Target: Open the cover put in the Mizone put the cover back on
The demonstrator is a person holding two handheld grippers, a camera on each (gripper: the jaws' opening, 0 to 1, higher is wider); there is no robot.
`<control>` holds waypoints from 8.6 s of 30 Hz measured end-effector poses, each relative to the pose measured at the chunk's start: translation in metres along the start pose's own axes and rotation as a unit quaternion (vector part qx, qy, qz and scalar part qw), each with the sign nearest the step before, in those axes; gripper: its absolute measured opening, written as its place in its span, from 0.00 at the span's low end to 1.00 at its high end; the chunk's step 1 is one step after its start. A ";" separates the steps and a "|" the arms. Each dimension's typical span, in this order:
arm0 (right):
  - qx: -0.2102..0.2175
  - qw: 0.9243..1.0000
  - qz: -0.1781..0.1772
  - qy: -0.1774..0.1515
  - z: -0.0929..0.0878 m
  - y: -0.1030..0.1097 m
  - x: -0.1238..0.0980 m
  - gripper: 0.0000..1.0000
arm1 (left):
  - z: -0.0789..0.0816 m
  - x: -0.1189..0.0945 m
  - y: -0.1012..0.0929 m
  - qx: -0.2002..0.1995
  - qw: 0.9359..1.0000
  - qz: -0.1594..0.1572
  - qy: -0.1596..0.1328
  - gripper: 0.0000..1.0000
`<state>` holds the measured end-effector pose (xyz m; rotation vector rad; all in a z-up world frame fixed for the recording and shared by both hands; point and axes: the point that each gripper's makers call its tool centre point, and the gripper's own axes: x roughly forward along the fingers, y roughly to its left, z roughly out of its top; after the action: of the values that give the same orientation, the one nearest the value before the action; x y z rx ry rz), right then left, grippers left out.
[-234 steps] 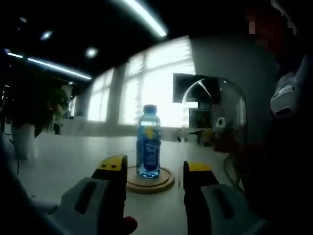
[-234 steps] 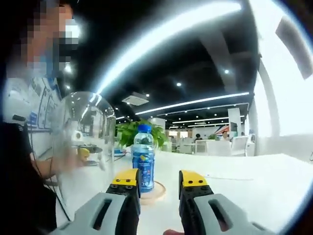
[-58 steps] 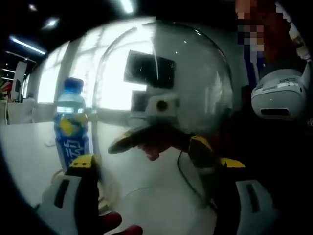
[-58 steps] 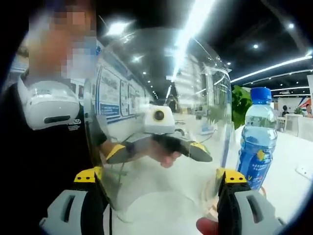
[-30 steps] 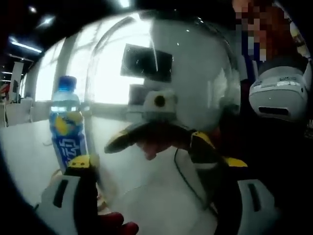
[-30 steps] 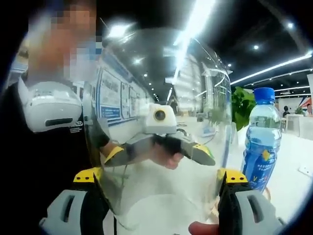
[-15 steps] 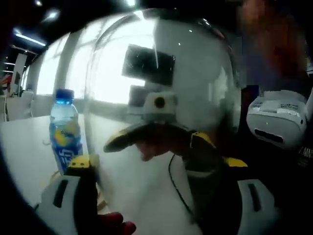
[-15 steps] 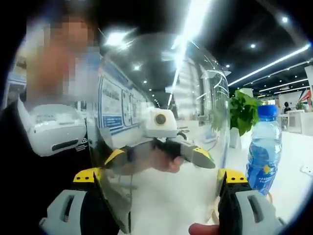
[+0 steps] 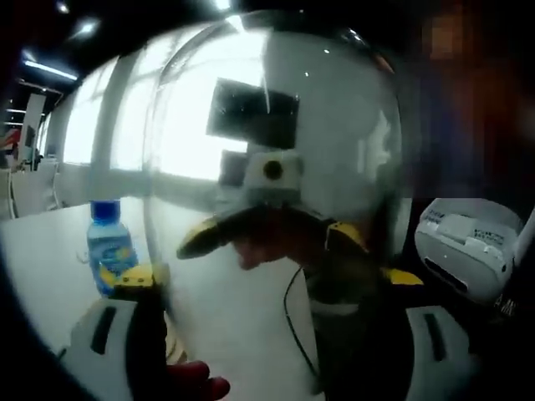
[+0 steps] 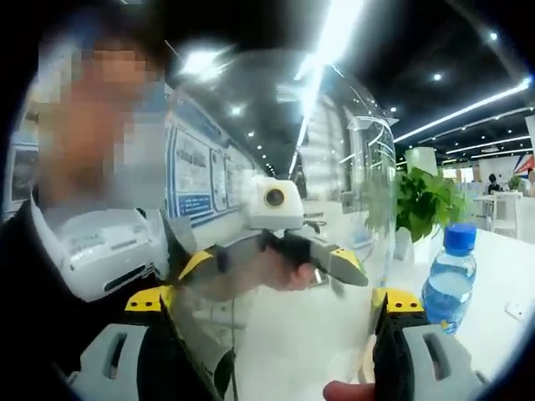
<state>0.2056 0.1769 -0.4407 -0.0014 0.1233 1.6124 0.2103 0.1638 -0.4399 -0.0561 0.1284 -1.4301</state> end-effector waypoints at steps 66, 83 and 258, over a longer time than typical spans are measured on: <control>-0.066 0.997 -0.005 -0.044 0.145 -0.119 -0.014 0.91 | 0.152 0.009 0.112 0.066 0.998 0.004 0.010 0.87; -0.057 0.998 -0.010 -0.026 0.116 -0.150 -0.012 0.91 | 0.120 0.017 0.141 0.056 0.998 -0.002 0.012 0.87; -0.029 0.999 -0.041 0.014 -0.071 -0.194 0.001 0.89 | -0.062 0.015 0.199 0.006 0.998 0.055 0.018 0.86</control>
<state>0.3934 0.1804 -0.5266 -0.0731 0.0962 1.5335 0.4006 0.1792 -0.5256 -0.0134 0.1493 -1.3221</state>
